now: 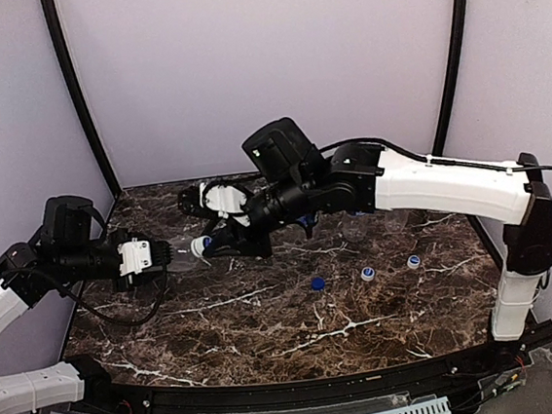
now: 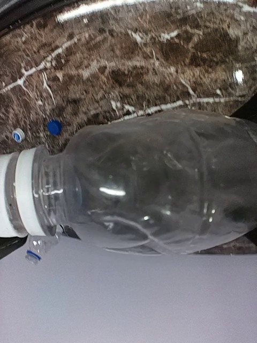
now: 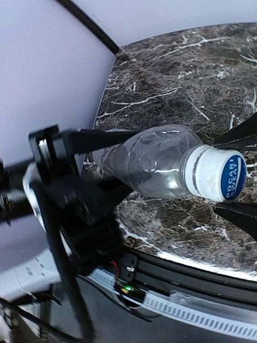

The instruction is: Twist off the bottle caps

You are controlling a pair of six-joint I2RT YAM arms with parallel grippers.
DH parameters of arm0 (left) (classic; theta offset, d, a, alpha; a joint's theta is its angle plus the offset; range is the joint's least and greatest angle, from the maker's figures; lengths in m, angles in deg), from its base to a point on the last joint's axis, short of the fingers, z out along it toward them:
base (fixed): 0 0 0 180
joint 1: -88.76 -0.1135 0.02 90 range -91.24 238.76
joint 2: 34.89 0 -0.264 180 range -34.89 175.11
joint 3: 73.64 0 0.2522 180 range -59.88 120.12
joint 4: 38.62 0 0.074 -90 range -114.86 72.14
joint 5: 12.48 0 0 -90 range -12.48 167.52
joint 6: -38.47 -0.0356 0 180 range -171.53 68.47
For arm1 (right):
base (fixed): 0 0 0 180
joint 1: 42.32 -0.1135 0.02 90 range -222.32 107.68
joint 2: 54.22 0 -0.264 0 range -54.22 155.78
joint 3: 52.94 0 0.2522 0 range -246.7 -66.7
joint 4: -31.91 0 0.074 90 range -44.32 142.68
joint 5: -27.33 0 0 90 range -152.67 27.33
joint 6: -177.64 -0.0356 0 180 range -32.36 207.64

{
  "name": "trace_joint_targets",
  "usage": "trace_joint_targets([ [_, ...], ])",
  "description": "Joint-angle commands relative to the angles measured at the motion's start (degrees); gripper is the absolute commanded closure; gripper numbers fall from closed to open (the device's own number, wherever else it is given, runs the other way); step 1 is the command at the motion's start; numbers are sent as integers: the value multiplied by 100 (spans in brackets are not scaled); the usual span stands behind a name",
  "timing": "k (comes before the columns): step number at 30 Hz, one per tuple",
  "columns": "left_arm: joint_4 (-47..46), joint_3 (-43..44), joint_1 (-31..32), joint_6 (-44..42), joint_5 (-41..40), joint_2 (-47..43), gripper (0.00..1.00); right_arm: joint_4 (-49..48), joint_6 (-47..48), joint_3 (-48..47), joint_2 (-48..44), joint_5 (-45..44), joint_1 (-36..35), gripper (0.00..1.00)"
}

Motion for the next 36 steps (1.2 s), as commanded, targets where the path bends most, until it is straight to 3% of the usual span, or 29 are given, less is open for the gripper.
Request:
trace_joint_targets([
  [1, 1474, 97, 86, 1078, 2466, -18, 85, 764, 2794, -596, 33, 55, -447, 100],
  [5, 1051, 40, 86, 1810, 2718, -42, 87, 889, 3583, -757, 128, -416, -619, 100],
  [11, 1126, 16, 86, 1811, 2771, -19, 87, 464, 4894, -338, -30, -1633, -933, 100],
  [18, 1025, -85, 86, 1922, 2784, -68, 87, 152, 5361, -218, -30, -1901, -1031, 98],
  [21, 1024, -76, 85, 1904, 2745, -85, 87, -246, 5235, -36, -99, -1905, -1025, 42],
  [26, 894, -191, 86, 1910, 2515, -195, 88, -724, 4158, 69, -323, -1775, -992, 3],
  [31, 142, -366, 85, 2167, 1551, -352, 87, -768, 2564, 327, -869, -686, -717, 1],
  [34, -648, -496, 86, 2245, 553, -435, 88, -745, 1553, 447, -1127, 189, -468, 2],
  [36, -1123, -588, 85, 2168, -11, -486, 87, -855, 398, 421, -1155, 489, -235, 1],
])
